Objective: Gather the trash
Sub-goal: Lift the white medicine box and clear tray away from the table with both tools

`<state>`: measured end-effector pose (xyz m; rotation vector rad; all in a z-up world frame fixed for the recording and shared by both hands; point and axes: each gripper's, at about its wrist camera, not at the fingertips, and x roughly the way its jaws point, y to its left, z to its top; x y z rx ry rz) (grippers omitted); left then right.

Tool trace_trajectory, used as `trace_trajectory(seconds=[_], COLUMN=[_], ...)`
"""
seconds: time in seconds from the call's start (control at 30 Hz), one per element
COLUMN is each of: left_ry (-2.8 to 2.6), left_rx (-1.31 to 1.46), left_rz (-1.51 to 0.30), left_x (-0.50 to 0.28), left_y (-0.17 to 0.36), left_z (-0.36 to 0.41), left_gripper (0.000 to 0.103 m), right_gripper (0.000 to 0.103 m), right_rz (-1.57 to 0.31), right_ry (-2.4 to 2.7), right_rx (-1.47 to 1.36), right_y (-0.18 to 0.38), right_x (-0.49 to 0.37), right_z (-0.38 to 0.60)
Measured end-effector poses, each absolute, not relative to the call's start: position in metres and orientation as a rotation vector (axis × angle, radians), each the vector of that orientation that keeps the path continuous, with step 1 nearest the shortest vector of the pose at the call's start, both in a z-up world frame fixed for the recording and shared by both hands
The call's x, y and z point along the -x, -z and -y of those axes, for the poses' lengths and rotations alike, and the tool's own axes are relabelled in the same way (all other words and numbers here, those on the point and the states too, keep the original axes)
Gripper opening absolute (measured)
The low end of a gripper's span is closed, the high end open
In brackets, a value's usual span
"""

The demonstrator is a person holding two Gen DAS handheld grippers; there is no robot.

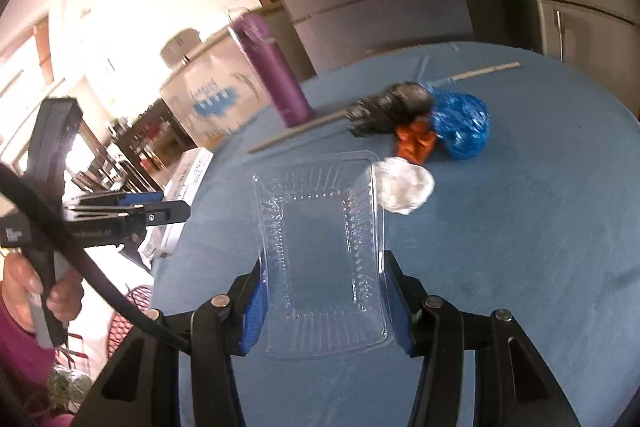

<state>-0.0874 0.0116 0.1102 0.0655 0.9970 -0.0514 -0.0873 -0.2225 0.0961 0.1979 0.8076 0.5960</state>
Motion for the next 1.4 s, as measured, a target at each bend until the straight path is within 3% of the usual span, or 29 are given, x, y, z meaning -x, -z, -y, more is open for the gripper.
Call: trace_trajectory(seconds=[0.77,1.4], left_ry=[-0.146,-0.094], left_rx=[-0.194,-0.157], left_rz=[-0.706,-0.610], left_x=[0.239,0.272], left_y=[-0.185,-0.209], left_z=[-0.038,-0.035], left_gripper=[0.049,0.049], right_gripper=[0.054,0.054], right_rz=[-0.674,-0.631], right_ry=[-0.693,-0.687], right_rx=[-0.167,-0.190], right_y=[-0.166,-0.184], right_x=[0.186,0.210], right_z=[0.184,0.188])
